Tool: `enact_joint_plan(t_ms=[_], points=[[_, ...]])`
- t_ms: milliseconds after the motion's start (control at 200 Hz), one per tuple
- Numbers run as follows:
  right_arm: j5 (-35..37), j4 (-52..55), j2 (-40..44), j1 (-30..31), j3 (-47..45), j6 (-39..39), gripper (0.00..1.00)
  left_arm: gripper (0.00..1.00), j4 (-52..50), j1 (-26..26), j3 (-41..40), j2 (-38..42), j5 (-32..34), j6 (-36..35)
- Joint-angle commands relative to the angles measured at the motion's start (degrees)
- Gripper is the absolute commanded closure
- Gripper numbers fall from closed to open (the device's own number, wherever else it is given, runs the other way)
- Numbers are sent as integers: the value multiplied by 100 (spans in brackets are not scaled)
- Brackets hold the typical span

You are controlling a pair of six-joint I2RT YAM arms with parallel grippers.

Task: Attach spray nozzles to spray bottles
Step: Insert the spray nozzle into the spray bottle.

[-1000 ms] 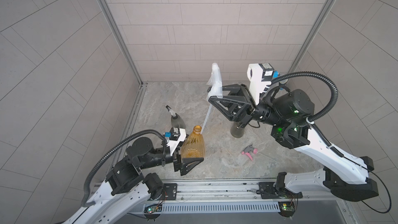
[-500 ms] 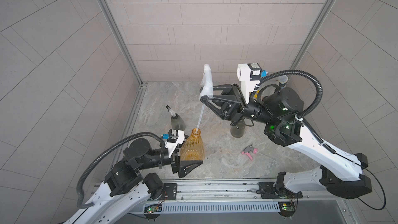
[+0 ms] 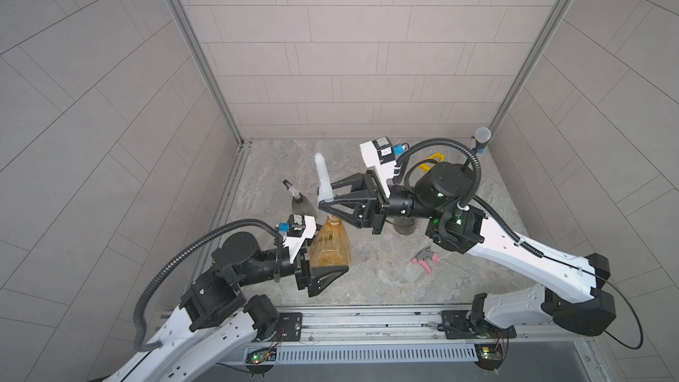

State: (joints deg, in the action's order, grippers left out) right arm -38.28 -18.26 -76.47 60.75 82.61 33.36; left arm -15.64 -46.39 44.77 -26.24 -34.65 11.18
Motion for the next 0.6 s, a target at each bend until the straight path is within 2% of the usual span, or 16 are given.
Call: enact_joint_plan(t_ms=[0, 595], points=[[-372, -523, 101, 84, -97, 109, 72, 100, 371, 5, 167, 31, 91, 108], [-151, -262, 391, 86, -548, -593, 71, 100, 434, 5, 230, 172, 32, 146]])
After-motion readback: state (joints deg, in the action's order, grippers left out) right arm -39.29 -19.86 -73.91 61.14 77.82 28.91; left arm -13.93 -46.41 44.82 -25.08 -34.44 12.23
